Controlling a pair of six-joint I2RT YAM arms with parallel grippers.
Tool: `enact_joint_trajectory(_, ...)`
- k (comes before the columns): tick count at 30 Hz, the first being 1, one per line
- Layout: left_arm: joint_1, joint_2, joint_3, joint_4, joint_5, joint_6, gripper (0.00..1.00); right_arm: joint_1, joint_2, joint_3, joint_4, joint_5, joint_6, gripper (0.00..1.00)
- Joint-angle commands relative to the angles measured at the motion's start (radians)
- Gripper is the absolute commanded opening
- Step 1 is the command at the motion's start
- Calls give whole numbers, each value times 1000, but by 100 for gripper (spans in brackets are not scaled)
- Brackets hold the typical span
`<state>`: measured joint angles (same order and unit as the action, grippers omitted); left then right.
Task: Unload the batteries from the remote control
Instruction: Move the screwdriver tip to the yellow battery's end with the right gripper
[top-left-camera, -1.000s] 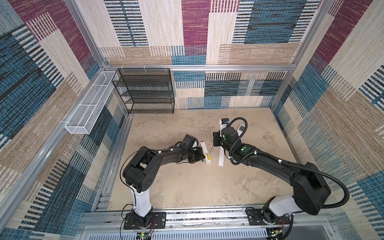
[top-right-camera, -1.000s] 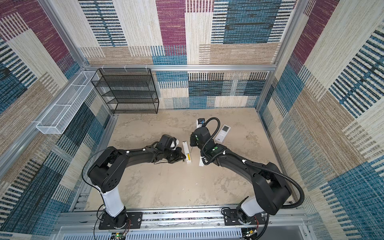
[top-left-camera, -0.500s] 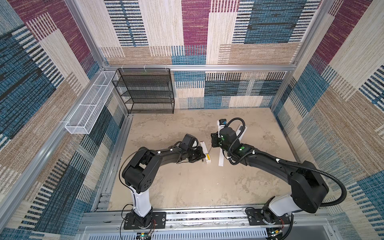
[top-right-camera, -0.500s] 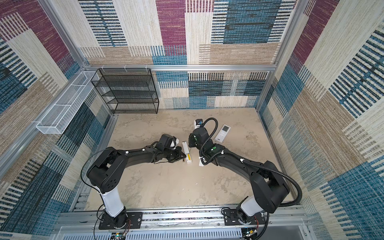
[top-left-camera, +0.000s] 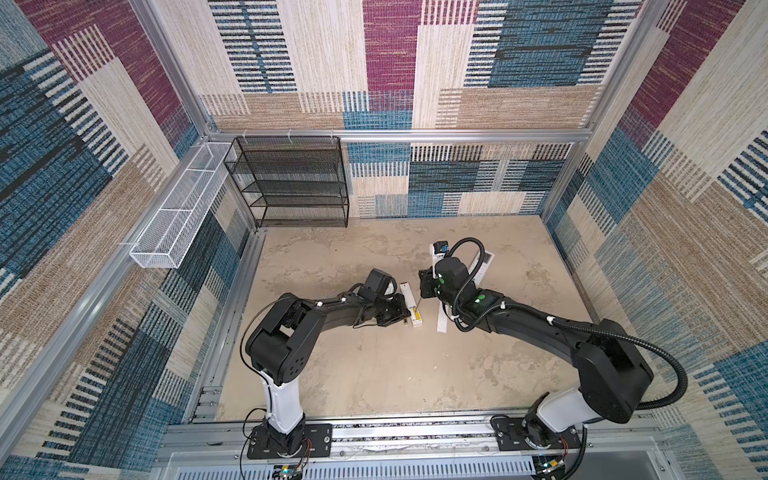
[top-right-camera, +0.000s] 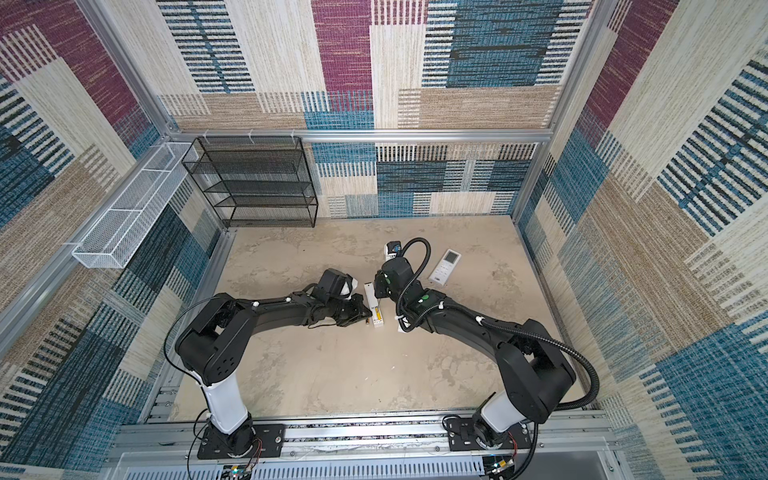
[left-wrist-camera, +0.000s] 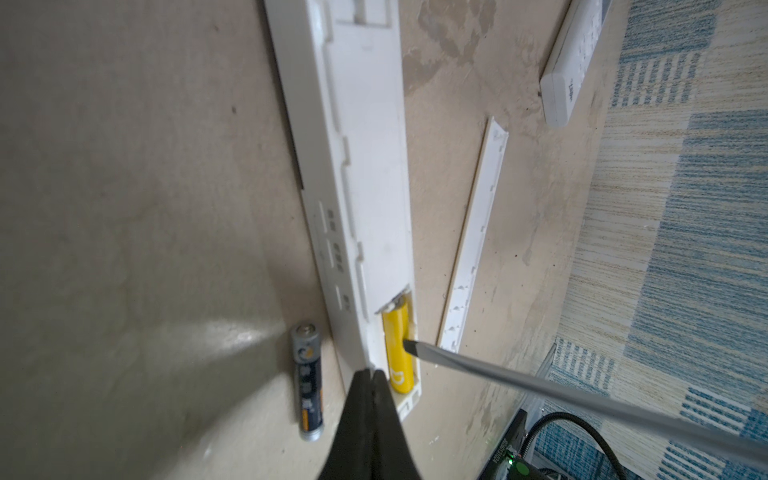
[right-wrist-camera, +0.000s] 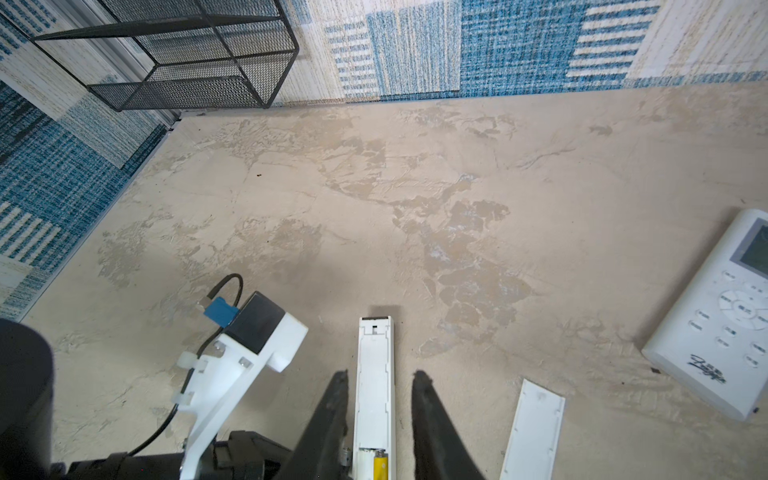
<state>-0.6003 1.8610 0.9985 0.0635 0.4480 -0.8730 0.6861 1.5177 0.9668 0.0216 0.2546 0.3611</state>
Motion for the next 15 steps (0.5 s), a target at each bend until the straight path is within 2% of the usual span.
enact_joint_trajectory(1,0,5,-2,12,-3,-14,2,3,-2,12,30,16,-26,0)
enact_joint_trajectory(15,-1,10,5,10,-2,-13,2,3,7,24,28,15,-51,0)
